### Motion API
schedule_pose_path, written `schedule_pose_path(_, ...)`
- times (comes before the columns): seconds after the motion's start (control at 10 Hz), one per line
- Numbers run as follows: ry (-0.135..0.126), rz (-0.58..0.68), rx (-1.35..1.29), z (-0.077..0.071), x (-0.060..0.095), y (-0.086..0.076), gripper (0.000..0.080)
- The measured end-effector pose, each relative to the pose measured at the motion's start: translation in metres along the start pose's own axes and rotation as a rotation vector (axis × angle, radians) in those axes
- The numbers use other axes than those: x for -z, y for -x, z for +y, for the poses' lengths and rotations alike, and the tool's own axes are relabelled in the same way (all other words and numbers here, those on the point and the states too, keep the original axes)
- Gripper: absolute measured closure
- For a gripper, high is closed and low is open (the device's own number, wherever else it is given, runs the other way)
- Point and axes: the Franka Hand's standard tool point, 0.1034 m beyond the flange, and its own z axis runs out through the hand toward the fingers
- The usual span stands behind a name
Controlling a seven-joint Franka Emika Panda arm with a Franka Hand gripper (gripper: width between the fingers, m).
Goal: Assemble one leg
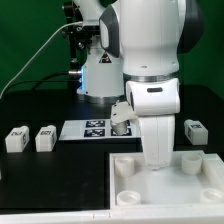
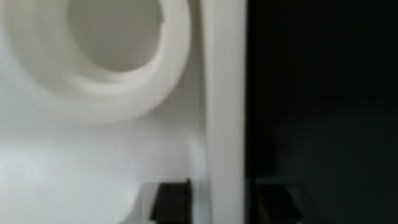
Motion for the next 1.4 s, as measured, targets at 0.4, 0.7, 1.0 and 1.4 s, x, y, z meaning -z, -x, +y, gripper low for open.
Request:
schedule_pose_path(0.4, 0.0, 0.0, -0.002, 0.0, 0.0, 0.001, 0.0203)
schedule_pose_path(0.7, 0.0, 0.0, -0.002, 0.0, 0.0, 0.001, 0.0153)
schedule_pose_path(1.0, 0.0, 0.0, -0.003, 0.0, 0.0, 0.002, 0.015)
schedule_pose_path(1.4, 0.022, -0.003, -0.146, -0.003, 0.018, -0.007, 0.015)
